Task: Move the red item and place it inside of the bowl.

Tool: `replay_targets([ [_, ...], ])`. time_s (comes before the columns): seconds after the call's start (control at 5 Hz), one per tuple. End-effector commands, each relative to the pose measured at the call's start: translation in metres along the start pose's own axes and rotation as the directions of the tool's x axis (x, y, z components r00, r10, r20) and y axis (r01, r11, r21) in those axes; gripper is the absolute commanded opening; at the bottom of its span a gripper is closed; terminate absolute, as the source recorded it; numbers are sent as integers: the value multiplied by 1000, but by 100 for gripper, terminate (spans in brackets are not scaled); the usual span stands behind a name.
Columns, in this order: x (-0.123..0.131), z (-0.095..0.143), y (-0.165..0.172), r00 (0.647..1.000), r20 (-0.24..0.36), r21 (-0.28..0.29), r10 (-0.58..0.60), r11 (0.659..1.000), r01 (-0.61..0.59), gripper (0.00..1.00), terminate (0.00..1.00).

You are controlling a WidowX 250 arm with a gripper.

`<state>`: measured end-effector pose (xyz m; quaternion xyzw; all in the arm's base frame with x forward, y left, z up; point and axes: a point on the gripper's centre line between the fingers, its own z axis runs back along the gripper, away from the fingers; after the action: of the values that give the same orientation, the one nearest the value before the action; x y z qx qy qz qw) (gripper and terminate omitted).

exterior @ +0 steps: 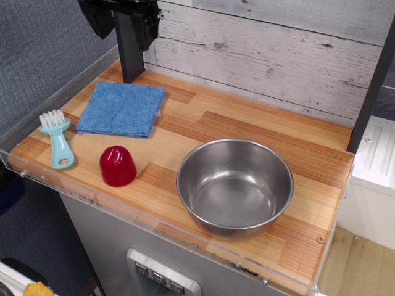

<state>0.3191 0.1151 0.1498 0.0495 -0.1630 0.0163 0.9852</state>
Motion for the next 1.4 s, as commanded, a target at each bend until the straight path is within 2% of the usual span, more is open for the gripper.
replay_targets([
  [0.0, 0, 0, 0, 1000, 0, 0, 0, 1000, 0, 100, 0],
  [0.2, -16, 4, -6, 999, 17, 7, -34, 999, 33, 100, 0],
  [0.4, -39, -3, -7, 997, 0, 16, -83, 996, 83, 100, 0],
  [0.6, -61, -7, -4, 993, -7, -5, -114, 993, 114, 100, 0],
  [0.8, -76, -27, -5, 990, -66, 17, -125, 992, 126, 100, 0],
  [1.0, -91, -49, -4, 984, -117, 2, -135, 991, 136, 100, 0],
  [1.2, -99, -71, -3, 981, -148, -37, -128, 992, 123, 100, 0],
])
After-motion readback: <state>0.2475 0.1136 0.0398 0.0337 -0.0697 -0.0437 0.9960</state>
